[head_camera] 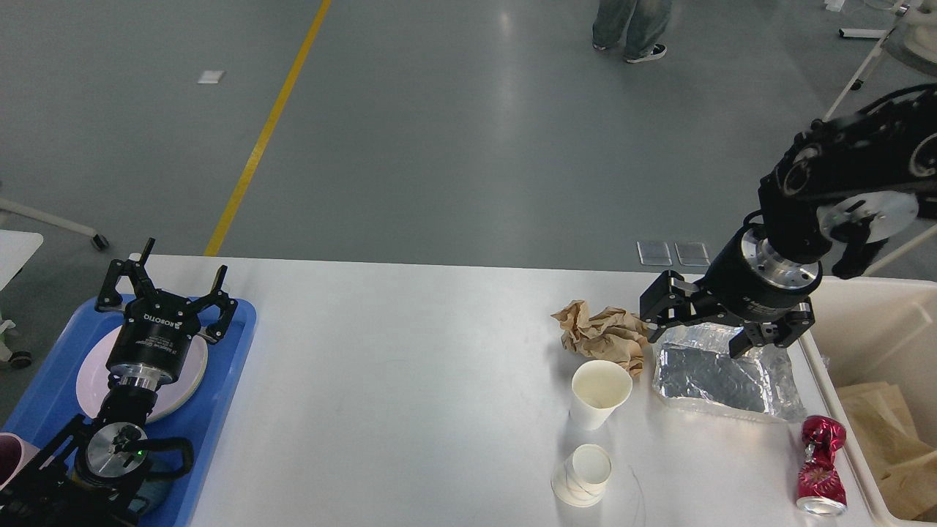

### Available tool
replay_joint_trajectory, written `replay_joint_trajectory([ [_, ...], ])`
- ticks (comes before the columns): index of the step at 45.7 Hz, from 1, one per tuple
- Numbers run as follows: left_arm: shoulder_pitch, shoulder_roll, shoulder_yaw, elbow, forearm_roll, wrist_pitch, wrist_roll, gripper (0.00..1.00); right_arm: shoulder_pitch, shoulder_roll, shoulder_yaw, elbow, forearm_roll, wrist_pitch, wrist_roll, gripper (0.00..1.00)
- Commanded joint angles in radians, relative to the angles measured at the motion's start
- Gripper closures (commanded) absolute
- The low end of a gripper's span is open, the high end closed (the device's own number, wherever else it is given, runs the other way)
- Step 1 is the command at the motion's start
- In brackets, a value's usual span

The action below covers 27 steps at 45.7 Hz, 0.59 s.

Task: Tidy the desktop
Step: 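Lower the right gripper and grasp the farther white paper cup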

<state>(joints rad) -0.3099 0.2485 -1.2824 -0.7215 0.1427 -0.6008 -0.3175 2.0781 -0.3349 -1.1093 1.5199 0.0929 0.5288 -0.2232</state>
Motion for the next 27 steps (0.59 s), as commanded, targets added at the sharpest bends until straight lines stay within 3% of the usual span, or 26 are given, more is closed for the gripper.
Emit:
replay_joint_trajectory([
  [1, 0.0, 0.0, 0.0, 0.001, 0.0, 0.0, 0.0, 0.04, -0.142, 0.016, 0.08, -0.065, 0.039, -0.064, -0.001, 0.07],
  [12, 0.0, 0.0, 0.0, 0.001, 0.0, 0.0, 0.0, 0.04, -0.417, 0.111, 0.109, -0.23, 0.053, -0.191, 0.001, 0.09],
  [20, 0.0, 0.0, 0.0, 0.001, 0.0, 0.0, 0.0, 0.04, -0.533, 0.125, 0.111, -0.314, 0.053, -0.236, -0.001, 0.1],
  [27, 0.0, 0.0, 0.0, -0.001, 0.0, 0.0, 0.0, 0.04, -0.587, 0.146, 0.118, -0.356, 0.077, -0.286, 0.001, 0.16],
])
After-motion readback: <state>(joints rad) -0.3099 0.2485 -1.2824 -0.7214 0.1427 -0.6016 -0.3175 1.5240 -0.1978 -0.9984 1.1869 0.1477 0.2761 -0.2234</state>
